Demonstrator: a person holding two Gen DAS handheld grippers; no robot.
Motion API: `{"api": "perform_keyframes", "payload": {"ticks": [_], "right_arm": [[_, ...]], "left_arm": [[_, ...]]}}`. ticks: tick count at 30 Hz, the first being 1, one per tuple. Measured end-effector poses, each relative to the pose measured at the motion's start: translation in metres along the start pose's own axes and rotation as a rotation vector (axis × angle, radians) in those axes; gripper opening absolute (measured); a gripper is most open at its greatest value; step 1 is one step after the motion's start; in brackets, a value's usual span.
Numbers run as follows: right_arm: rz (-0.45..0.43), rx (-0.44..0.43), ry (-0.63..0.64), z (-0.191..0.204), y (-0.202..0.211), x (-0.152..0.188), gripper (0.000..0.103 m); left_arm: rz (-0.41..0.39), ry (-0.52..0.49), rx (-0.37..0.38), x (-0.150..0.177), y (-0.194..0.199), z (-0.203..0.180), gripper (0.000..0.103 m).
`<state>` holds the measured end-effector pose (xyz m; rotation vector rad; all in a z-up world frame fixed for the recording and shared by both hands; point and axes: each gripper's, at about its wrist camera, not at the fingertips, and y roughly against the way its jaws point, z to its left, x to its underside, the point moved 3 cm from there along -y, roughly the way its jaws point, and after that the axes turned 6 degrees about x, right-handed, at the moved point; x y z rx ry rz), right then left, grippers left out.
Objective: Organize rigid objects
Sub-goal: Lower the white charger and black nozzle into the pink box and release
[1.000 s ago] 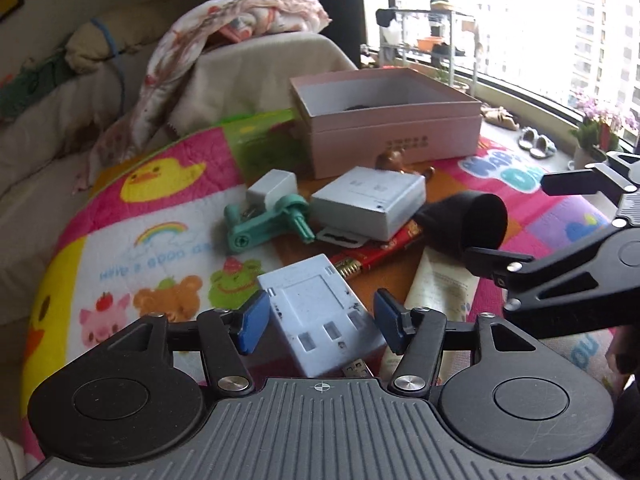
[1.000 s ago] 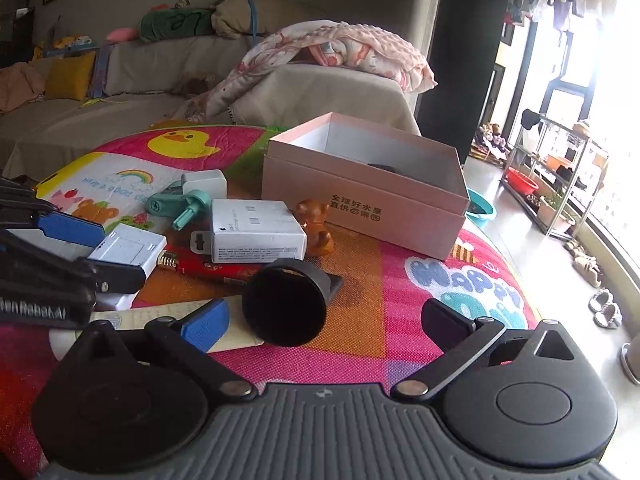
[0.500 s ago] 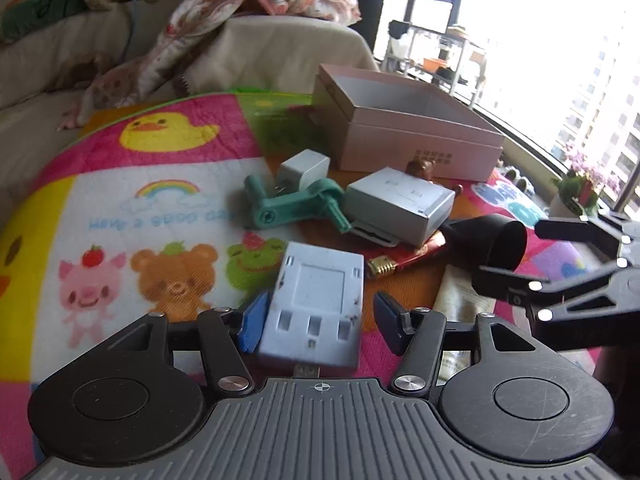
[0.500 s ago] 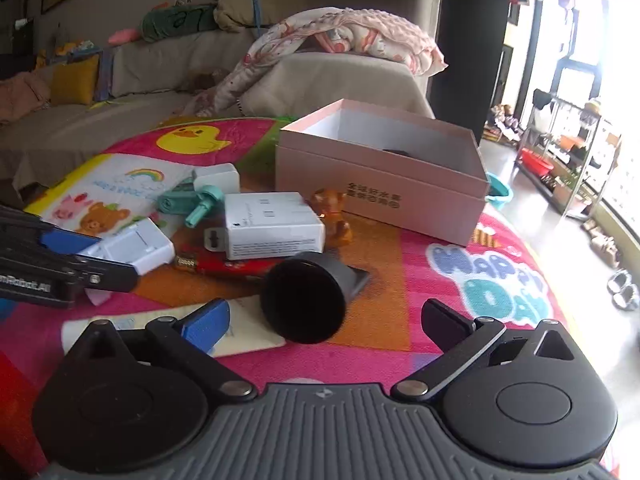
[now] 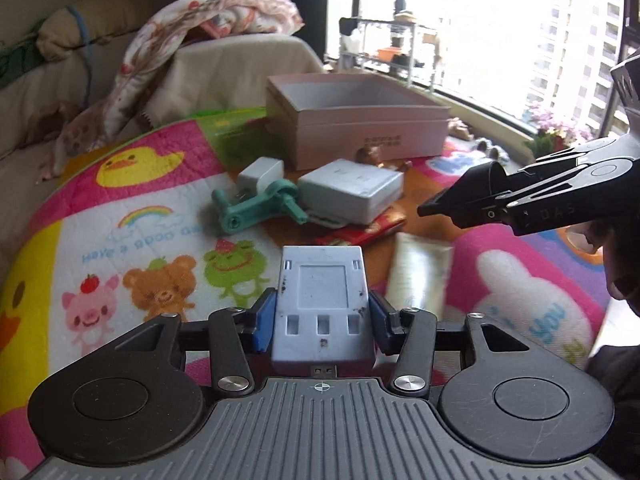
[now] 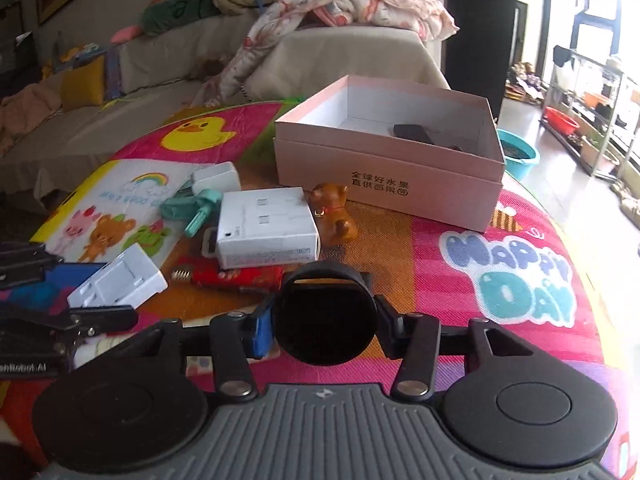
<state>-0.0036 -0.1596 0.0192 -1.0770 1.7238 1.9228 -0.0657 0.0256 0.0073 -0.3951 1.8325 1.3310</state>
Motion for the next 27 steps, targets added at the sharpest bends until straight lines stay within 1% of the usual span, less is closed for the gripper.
{"api": "perform_keyframes", "payload": {"ticks": [2, 4, 7, 9, 11, 13, 14, 16, 17, 18, 19, 20, 21, 23, 25, 27], "right_arm": [[-0.010, 0.007, 0.012, -0.008, 0.014, 0.000, 0.049], [-0.045, 0.021, 0.011, -0.017, 0.028, -0.006, 0.049], [-0.153, 0.053, -0.011, -0.032, 0.048, -0.028, 0.049], [-0.233, 0.081, -0.021, -0.039, 0.055, -0.048, 0.049], [-0.292, 0.117, -0.022, -0.043, 0.054, -0.067, 0.049], [-0.320, 0.131, -0.029, -0.046, 0.045, -0.086, 0.049], [-0.329, 0.131, -0.030, -0.048, 0.040, -0.096, 0.049], [-0.370, 0.148, -0.016, -0.048, 0.028, -0.113, 0.049], [-0.398, 0.162, -0.003, -0.047, 0.021, -0.121, 0.052], [-0.416, 0.181, 0.008, -0.047, 0.013, -0.128, 0.057], [-0.411, 0.210, 0.011, -0.048, 0.003, -0.134, 0.075], [-0.396, 0.232, 0.006, -0.048, -0.005, -0.136, 0.083], [-0.378, 0.233, 0.000, -0.048, -0.010, -0.134, 0.083], [-0.340, 0.192, -0.001, -0.047, -0.014, -0.121, 0.083], [-0.308, 0.173, 0.019, -0.045, -0.014, -0.097, 0.083], [-0.261, 0.180, 0.050, -0.041, -0.016, -0.073, 0.084]], "left_arm": [[-0.033, 0.009, 0.047, -0.012, 0.008, -0.002, 0.053], [-0.089, 0.010, 0.089, -0.035, 0.017, -0.003, 0.053], [-0.179, -0.015, 0.113, -0.083, 0.022, -0.004, 0.053], [-0.233, -0.006, 0.151, -0.118, 0.016, -0.001, 0.053], [-0.278, -0.021, 0.168, -0.150, 0.004, 0.000, 0.053], [-0.316, -0.056, 0.146, -0.180, -0.012, 0.000, 0.053], [-0.332, -0.058, 0.148, -0.195, -0.021, 0.001, 0.053], [-0.343, -0.033, 0.181, -0.227, -0.044, 0.007, 0.053], [-0.332, -0.006, 0.188, -0.240, -0.058, 0.011, 0.053], [-0.324, 0.025, 0.186, -0.248, -0.071, 0.016, 0.053], [-0.317, 0.053, 0.184, -0.252, -0.081, 0.021, 0.051], [-0.312, 0.067, 0.185, -0.252, -0.089, 0.025, 0.051], [-0.307, 0.069, 0.184, -0.249, -0.092, 0.028, 0.051], [-0.302, 0.069, 0.184, -0.233, -0.092, 0.032, 0.051], [-0.273, 0.087, 0.188, -0.207, -0.089, 0.037, 0.051], [-0.238, 0.109, 0.191, -0.177, -0.082, 0.042, 0.051]]}}
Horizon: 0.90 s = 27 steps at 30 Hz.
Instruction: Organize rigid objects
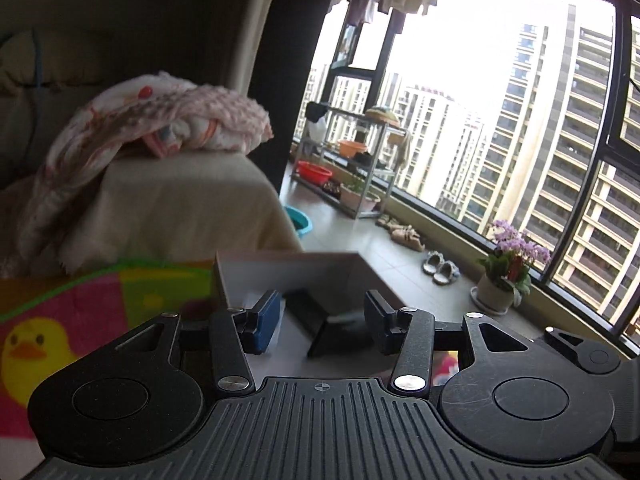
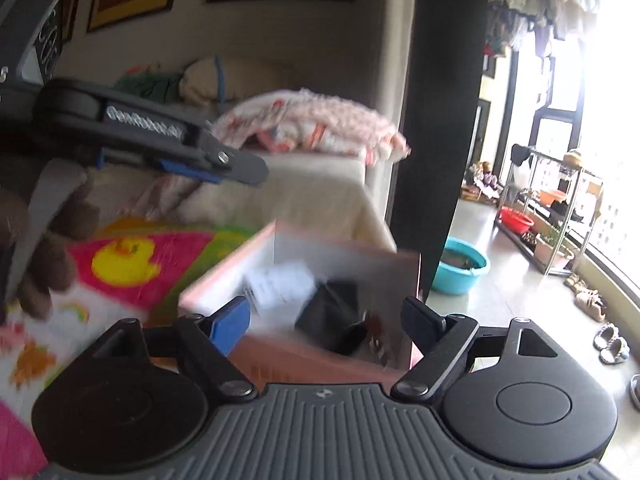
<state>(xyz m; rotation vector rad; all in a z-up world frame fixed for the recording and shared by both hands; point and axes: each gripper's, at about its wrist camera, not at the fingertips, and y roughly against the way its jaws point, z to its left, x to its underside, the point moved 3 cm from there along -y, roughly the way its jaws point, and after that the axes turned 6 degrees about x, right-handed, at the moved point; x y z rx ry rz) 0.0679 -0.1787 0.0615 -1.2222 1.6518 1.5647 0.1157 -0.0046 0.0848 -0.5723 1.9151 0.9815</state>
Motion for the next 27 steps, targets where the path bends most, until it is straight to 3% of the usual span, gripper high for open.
{"api": "perform_keyframes", "payload": {"ticks": [6, 10, 13, 20, 22, 25, 27], "right_arm": [[0.121, -0.023, 0.001, 0.006, 0.014, 0.055, 0.084], [0.144, -0.052, -0.035, 0.008, 0.028, 0.068, 0.084], [0.142, -0.048, -0.030, 0.012, 0.030, 0.069, 0.084], [0.165, -0.068, -0.041, 0.024, 0.027, 0.067, 0.084], [0.183, -0.114, -0.044, 0.029, 0.030, 0.068, 0.084], [0.206, -0.268, -0.064, 0.044, 0.041, 0.067, 0.085], [0.206, -0.352, -0.051, 0.059, 0.049, 0.063, 0.087]], "left_arm": [[0.111, 0.112, -0.022, 0.079, 0.049, 0.014, 0.051], [0.156, 0.153, 0.035, 0.113, 0.083, 0.003, 0.051], [0.197, 0.124, 0.053, 0.123, 0.094, -0.012, 0.051], [0.216, 0.058, -0.018, 0.123, 0.093, -0.022, 0.051], [0.208, 0.074, -0.072, 0.122, 0.094, -0.020, 0.051], [0.195, 0.049, -0.222, 0.118, 0.096, -0.014, 0.051], [0.189, 0.049, -0.280, 0.116, 0.097, -0.008, 0.051]]}}
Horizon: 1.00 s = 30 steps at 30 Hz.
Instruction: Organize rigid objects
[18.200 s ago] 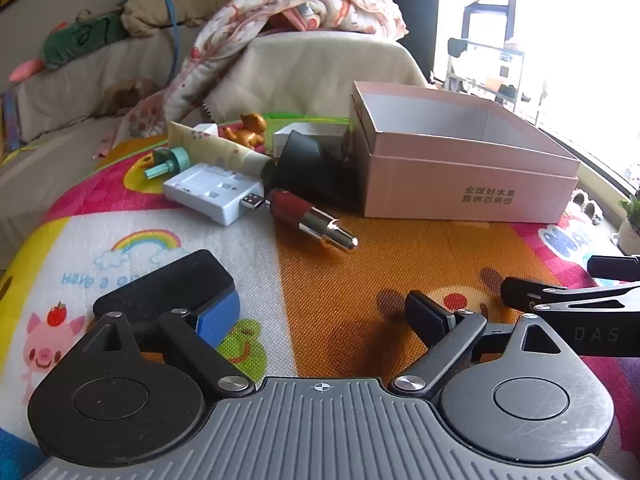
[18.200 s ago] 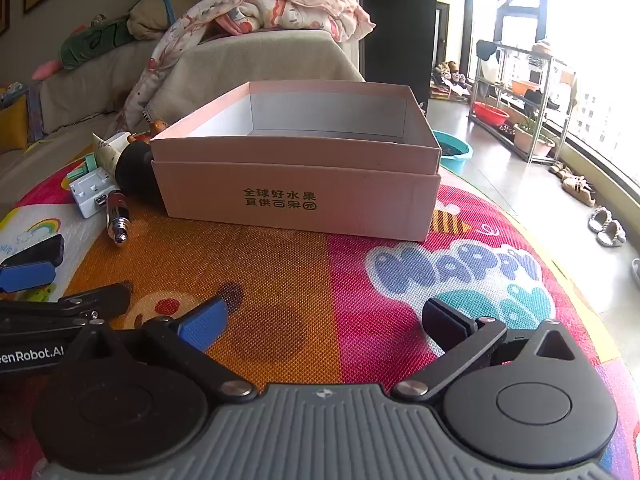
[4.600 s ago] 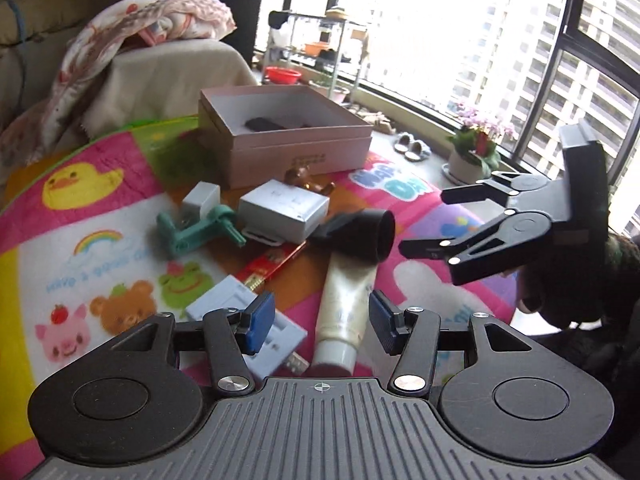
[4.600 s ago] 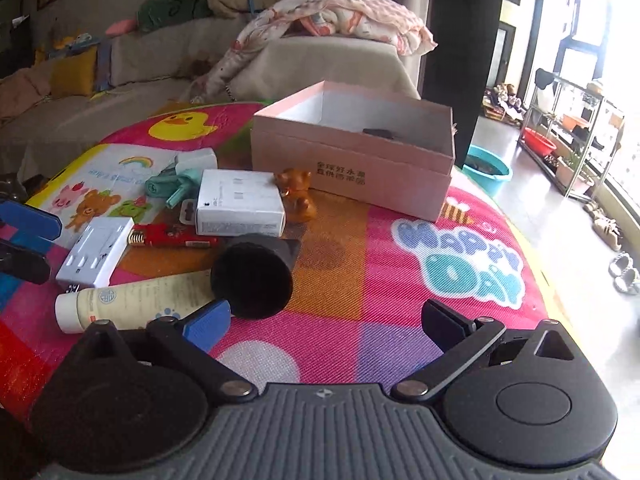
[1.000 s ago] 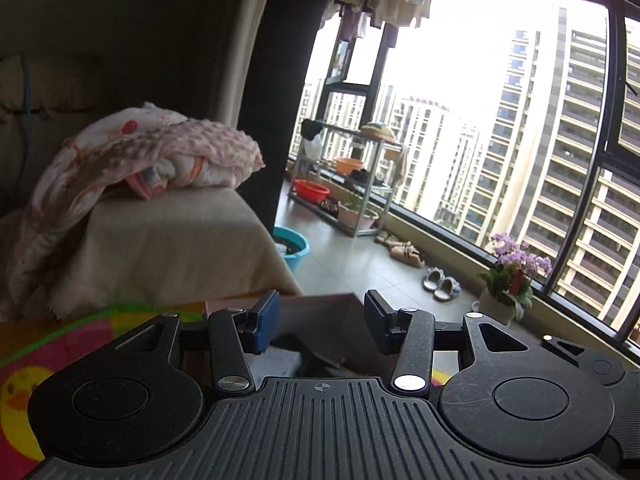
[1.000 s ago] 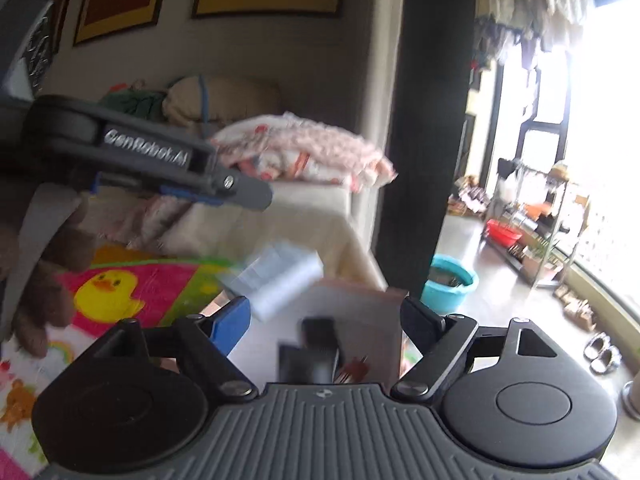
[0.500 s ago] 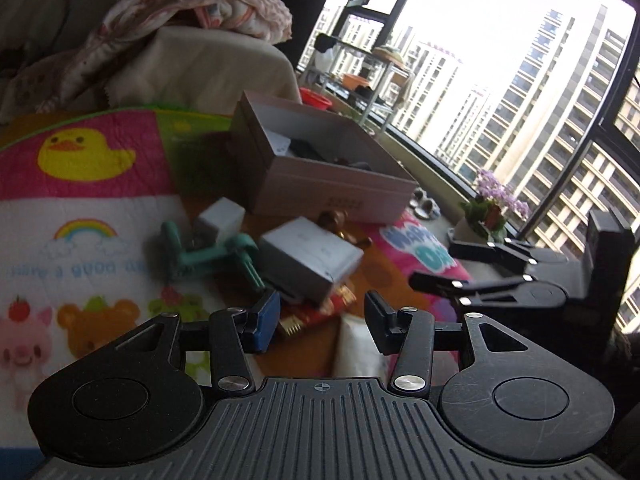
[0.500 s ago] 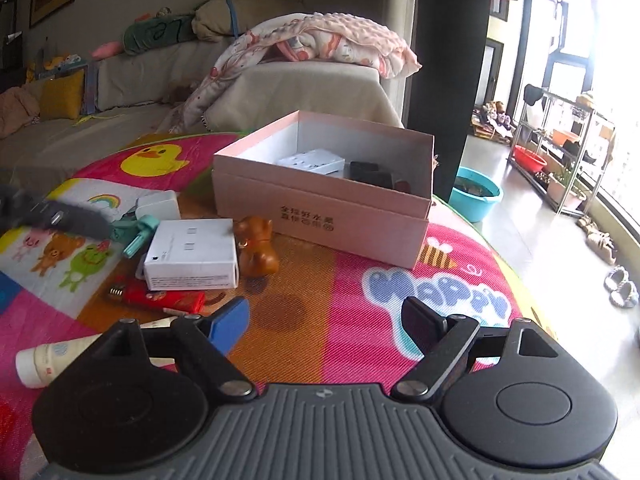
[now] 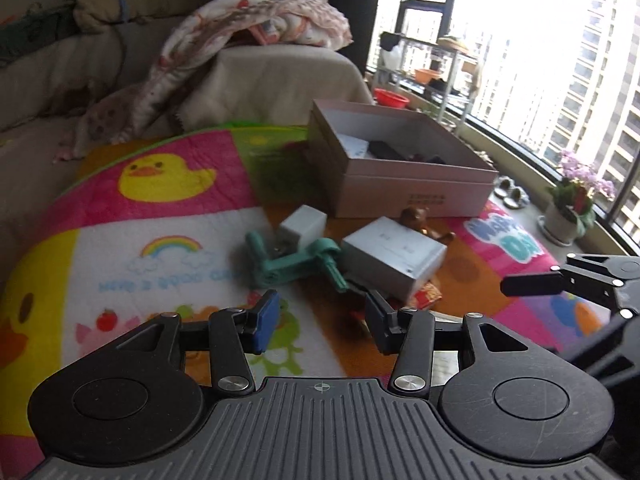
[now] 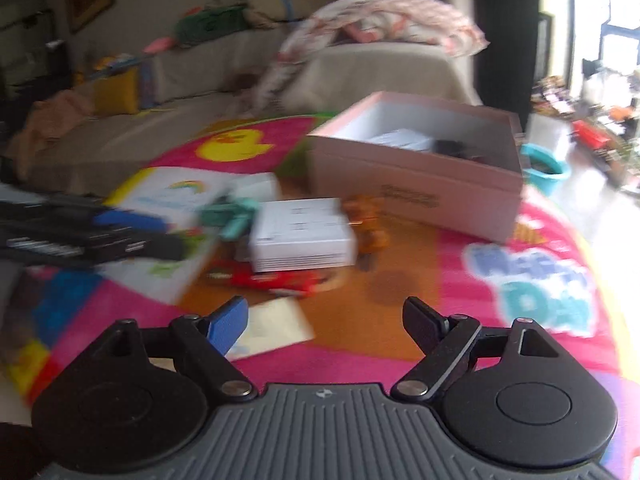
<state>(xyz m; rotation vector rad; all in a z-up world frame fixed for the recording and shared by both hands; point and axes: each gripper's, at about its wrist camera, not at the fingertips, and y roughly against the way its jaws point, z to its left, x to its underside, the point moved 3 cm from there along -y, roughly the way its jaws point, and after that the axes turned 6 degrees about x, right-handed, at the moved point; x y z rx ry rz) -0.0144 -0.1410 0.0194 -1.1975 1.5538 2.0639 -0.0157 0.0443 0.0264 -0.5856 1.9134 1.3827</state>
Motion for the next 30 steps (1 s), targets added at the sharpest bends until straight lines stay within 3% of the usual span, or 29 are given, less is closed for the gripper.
{"api": "perform_keyframes", "payload": {"ticks": [6, 10, 14, 24, 30], "right_arm": [[-0.037, -0.035, 0.244, 0.067, -0.004, -0.008, 0.087], [-0.011, -0.106, 0.344, 0.091, -0.007, -0.004, 0.087], [0.025, -0.075, 0.389, 0.088, -0.012, 0.005, 0.087], [0.062, 0.191, 0.257, 0.012, -0.010, 0.016, 0.087], [0.038, 0.145, 0.058, -0.028, 0.004, 0.017, 0.087]], "left_arm": [[0.002, 0.021, -0.078, -0.001, 0.002, 0.009, 0.051], [0.020, 0.034, -0.063, 0.003, 0.000, 0.012, 0.051], [0.028, 0.036, -0.042, 0.006, -0.002, 0.010, 0.051], [0.059, 0.021, 0.029, 0.009, -0.014, -0.002, 0.051], [0.086, -0.004, 0.061, 0.009, -0.025, -0.011, 0.051]]}}
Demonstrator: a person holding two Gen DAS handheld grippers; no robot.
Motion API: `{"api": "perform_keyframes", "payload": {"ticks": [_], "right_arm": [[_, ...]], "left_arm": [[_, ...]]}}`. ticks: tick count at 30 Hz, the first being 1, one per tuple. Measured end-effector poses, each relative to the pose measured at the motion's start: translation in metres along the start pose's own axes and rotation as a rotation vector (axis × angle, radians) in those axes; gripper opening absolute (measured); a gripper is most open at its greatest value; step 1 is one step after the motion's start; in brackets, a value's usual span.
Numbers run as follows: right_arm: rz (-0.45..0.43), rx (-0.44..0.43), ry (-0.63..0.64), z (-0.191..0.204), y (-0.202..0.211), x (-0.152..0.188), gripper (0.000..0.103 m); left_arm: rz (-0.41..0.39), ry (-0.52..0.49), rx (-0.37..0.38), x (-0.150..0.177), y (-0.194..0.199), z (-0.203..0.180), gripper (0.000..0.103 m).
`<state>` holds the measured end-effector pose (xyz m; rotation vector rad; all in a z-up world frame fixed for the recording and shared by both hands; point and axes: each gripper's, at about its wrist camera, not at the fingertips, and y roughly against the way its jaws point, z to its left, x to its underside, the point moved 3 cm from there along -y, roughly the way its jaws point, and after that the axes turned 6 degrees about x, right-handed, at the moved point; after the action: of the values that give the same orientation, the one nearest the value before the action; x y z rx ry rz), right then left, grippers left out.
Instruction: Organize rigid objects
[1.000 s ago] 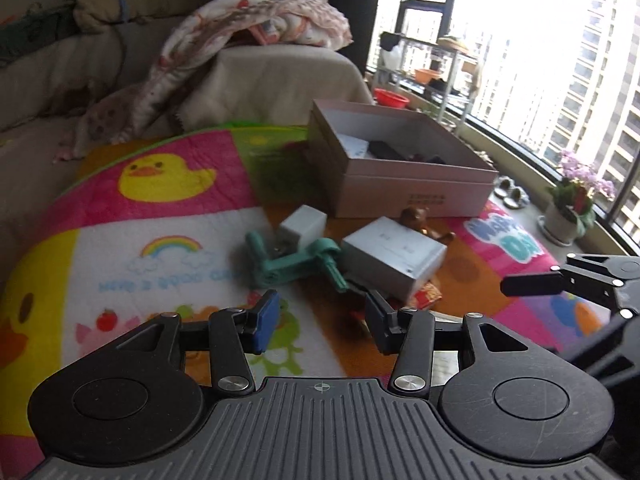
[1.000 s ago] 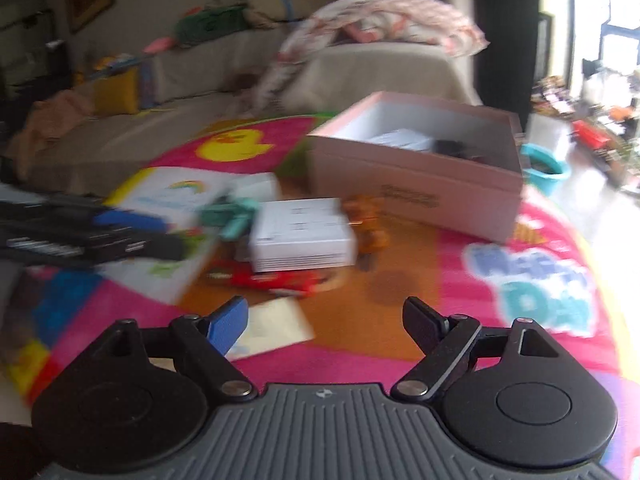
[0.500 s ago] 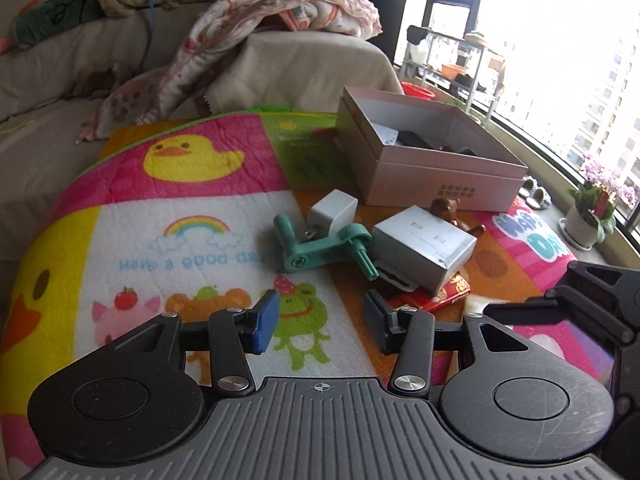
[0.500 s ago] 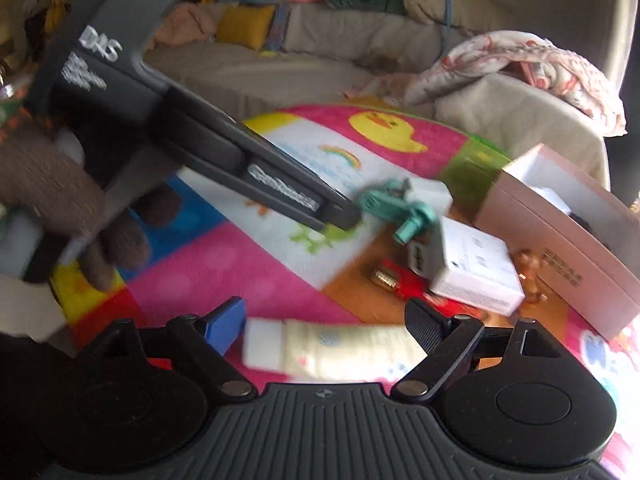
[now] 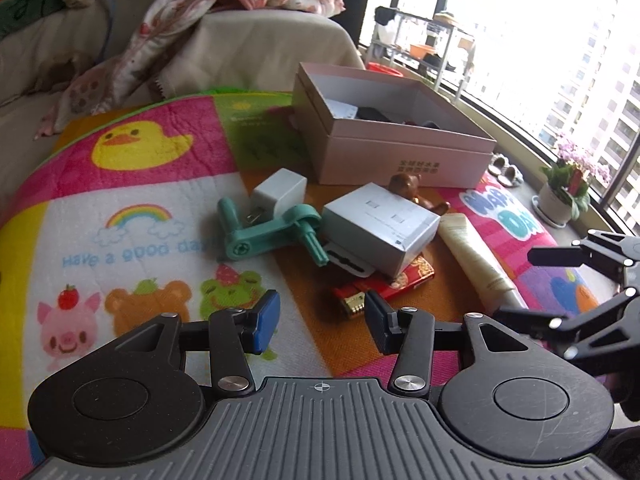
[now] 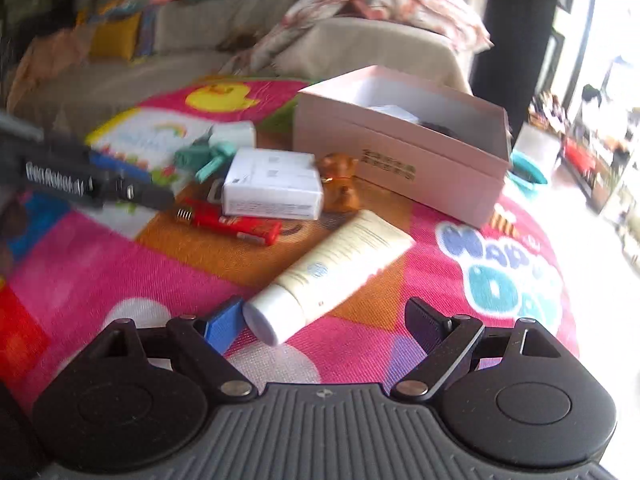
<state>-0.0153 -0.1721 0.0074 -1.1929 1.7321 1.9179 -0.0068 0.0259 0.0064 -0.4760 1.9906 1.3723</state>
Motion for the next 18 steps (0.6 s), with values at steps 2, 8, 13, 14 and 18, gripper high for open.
{"api": "perform_keyframes", "payload": {"ticks": [2, 8, 13, 14, 18], "right_arm": [[-0.042, -0.008, -0.056, -0.009, 0.007, -0.001, 0.087], [-0.074, 0.049, -0.229, -0.036, -0.001, -0.004, 0.088], [-0.060, 0.082, -0.361, -0.052, -0.020, 0.004, 0.092], [-0.058, 0.083, -0.382, -0.055, -0.021, 0.005, 0.092], [-0.060, 0.075, -0.393, -0.056, -0.026, 0.005, 0.095]], "left_arm": [[-0.020, -0.026, 0.022, -0.004, 0.000, -0.004, 0.051], [-0.050, -0.075, 0.017, -0.024, -0.011, -0.010, 0.051], [-0.108, 0.027, -0.071, -0.045, -0.018, 0.016, 0.051], [-0.117, 0.049, -0.084, -0.049, -0.019, 0.023, 0.051], [-0.119, 0.058, -0.079, -0.063, -0.030, 0.035, 0.051]]}}
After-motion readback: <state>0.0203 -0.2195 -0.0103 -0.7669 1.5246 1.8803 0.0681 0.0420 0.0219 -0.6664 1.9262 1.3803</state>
